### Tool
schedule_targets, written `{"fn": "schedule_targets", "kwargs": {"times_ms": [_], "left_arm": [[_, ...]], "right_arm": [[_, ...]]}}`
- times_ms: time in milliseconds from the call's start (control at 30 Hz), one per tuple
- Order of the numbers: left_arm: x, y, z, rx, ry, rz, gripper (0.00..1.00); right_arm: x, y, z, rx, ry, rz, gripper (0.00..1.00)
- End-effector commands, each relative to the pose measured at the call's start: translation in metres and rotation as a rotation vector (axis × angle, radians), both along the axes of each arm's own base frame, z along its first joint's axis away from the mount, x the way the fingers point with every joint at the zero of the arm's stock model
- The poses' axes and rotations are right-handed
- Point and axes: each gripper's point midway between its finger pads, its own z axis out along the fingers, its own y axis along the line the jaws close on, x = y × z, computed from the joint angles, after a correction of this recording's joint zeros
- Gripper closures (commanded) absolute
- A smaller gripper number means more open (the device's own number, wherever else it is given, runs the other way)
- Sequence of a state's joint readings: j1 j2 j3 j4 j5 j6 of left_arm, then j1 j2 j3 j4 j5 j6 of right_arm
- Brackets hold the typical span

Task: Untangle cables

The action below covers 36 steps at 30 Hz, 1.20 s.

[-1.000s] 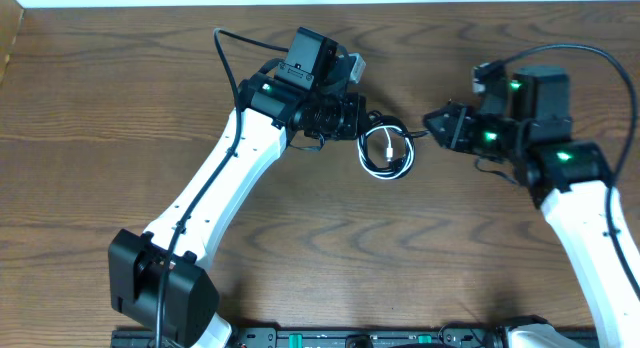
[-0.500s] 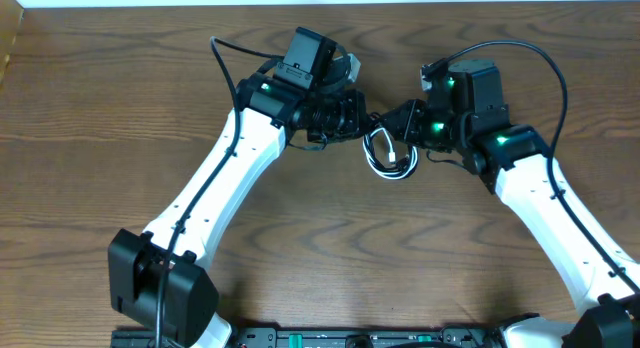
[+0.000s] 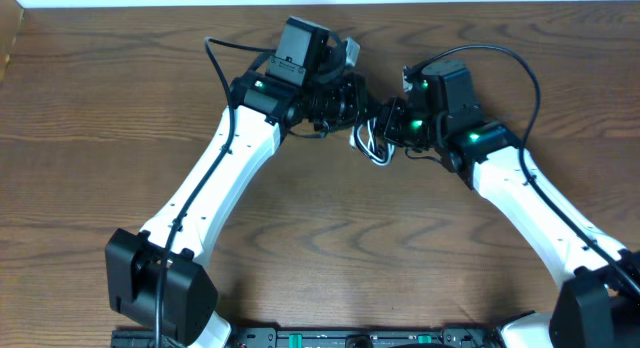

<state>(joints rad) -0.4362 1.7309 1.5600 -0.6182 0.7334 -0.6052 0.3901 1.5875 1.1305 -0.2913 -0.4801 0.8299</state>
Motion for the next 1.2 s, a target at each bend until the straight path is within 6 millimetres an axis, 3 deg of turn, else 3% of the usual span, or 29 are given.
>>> {"fn": "schedule_targets", "kwargs": {"times_ms": [0, 133, 267, 400, 500, 667, 767, 900, 1033, 1100, 1167], "left_arm": [[-0.009, -0.011, 0.024, -0.151, 0.059, -0.063, 0.93], [0.006, 0.004, 0.04, -0.236, 0.075, -0.03, 0.93], [0.024, 0.014, 0.069, -0.361, 0.033, -0.029, 0.92], [0.047, 0.042, 0.093, -0.442, -0.027, 0.009, 0.93], [0.063, 0.068, 0.101, -0.465, -0.054, 0.062, 0.93], [0.066, 0.076, 0.101, -0.455, -0.096, 0.059, 0.93], [0.063, 0.075, 0.095, -0.431, -0.122, 0.036, 0.93], [0.057, 0.079, 0.071, -0.348, -0.107, 0.037, 0.93], [0.047, 0.095, 0.024, -0.147, -0.041, 0.089, 0.93], [0.038, 0.111, -0.009, 0.033, -0.003, 0.123, 0.93], [0.032, 0.122, -0.026, 0.148, 0.024, 0.143, 0.92]], "right_arm": [[-0.002, 0.015, -0.009, 0.033, 0.064, 0.009, 0.99], [0.0, 0.013, -0.01, 0.034, 0.066, 0.005, 0.99], [-0.001, 0.011, -0.014, 0.014, 0.068, 0.006, 0.99], [-0.008, -0.006, -0.033, -0.092, 0.102, -0.01, 0.99], [-0.02, -0.022, -0.052, -0.203, 0.144, -0.011, 0.99], [-0.036, -0.035, -0.071, -0.29, 0.186, 0.02, 0.99], [-0.05, -0.048, -0.085, -0.365, 0.231, 0.035, 0.99], [-0.063, -0.056, -0.092, -0.417, 0.266, 0.071, 0.99], [-0.072, -0.061, -0.095, -0.451, 0.279, 0.112, 0.99], [-0.079, -0.064, -0.097, -0.468, 0.3, 0.131, 0.99], [-0.083, -0.066, -0.098, -0.476, 0.314, 0.14, 0.99]]}}
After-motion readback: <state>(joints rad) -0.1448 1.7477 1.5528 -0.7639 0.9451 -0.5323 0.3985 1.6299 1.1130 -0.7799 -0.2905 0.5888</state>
